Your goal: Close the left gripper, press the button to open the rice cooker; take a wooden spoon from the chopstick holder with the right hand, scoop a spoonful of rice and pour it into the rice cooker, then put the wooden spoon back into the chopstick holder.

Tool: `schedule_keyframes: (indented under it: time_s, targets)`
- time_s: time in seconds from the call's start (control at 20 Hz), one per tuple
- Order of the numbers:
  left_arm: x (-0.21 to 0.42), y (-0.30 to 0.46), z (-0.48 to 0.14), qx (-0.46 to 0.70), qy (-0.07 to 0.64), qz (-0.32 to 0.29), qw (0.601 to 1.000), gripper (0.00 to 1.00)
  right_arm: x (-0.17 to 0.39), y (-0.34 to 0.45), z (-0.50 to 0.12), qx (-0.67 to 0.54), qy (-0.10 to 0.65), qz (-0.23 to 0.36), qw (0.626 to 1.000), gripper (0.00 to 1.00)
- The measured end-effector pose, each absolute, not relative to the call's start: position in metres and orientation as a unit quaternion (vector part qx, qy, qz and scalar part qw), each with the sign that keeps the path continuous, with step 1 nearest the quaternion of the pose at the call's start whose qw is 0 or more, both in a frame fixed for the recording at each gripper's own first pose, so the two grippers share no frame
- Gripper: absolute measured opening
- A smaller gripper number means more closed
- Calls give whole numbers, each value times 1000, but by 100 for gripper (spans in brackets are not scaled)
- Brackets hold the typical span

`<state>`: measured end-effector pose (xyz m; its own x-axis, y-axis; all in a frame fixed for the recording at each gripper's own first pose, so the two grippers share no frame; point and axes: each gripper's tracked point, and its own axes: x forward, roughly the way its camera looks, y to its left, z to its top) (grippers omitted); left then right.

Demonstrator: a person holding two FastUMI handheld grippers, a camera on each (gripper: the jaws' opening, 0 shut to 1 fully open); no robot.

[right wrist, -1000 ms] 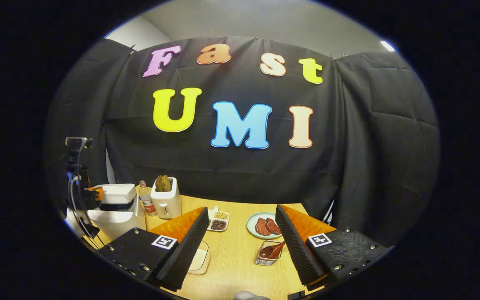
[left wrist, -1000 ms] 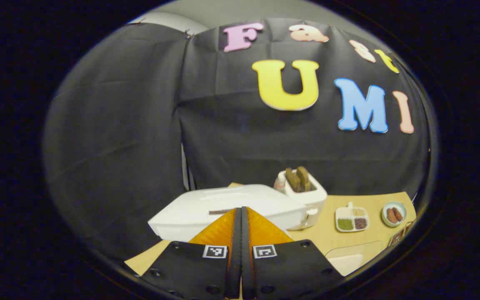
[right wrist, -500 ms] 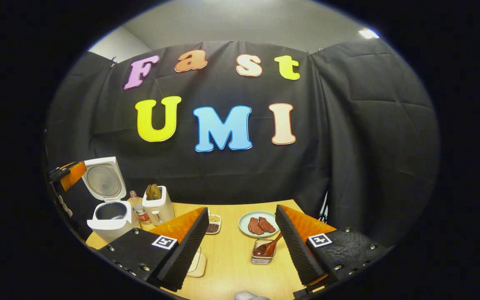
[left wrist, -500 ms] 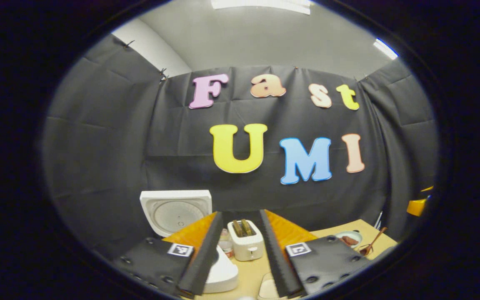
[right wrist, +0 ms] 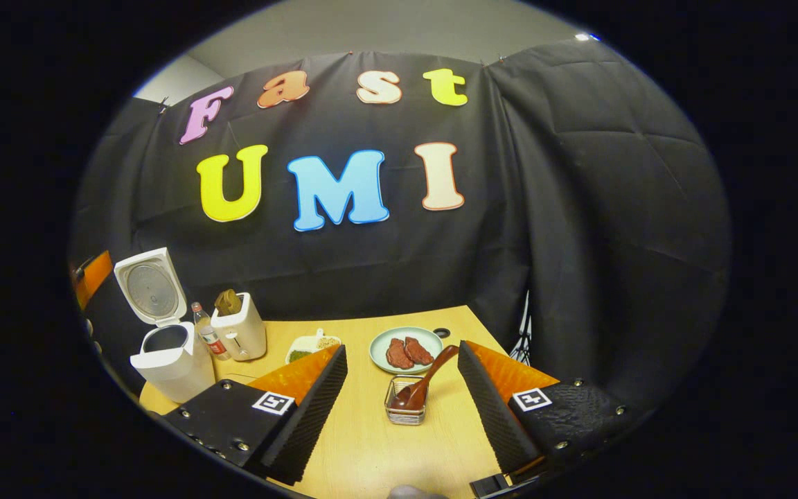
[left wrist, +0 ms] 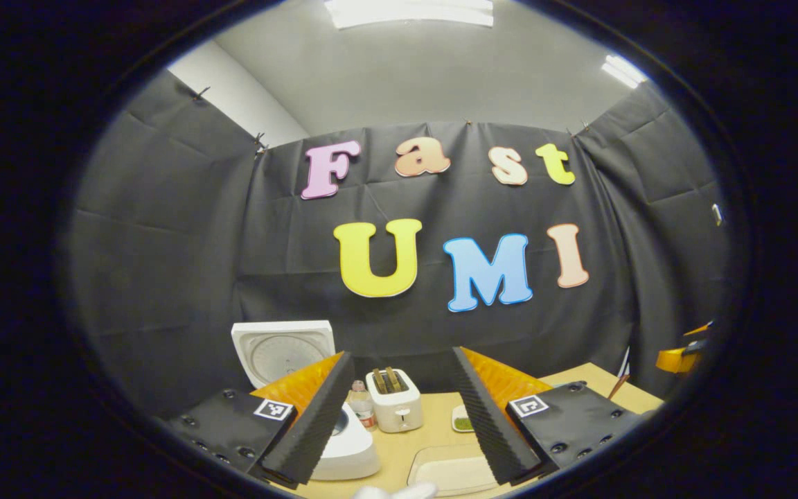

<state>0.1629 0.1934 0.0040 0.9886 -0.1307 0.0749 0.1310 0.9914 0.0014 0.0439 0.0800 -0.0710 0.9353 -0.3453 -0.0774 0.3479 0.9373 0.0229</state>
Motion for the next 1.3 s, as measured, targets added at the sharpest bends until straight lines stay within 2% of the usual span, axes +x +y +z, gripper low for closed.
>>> schedule_keyframes:
  time_s: [0.15, 0.25, 0.3, 0.65, 0.8, 1.3]
  targets:
    - [161, 179, 4, -3, -37, -68, 997, 99, 57, 57, -101, 25, 48, -179, 982, 99]
    - [162, 177, 0, 6, -23, -59, 998, 95, 71, 41, -123, 44, 60, -179, 981, 99]
    - [163, 177, -4, 8, -13, -54, 998, 99, 79, 32, -132, 55, 66, -181, 980, 99]
    - [168, 167, -12, 24, 8, -29, 999, 99, 143, -15, -181, 113, 102, -187, 971, 99]
    - [172, 160, -11, 33, 6, -31, 999, 95, 178, -21, -192, 119, 114, -175, 971, 99]
    - [193, 149, -45, 55, 38, -16, 998, 97, 274, -42, -222, 143, 156, -150, 966, 99]
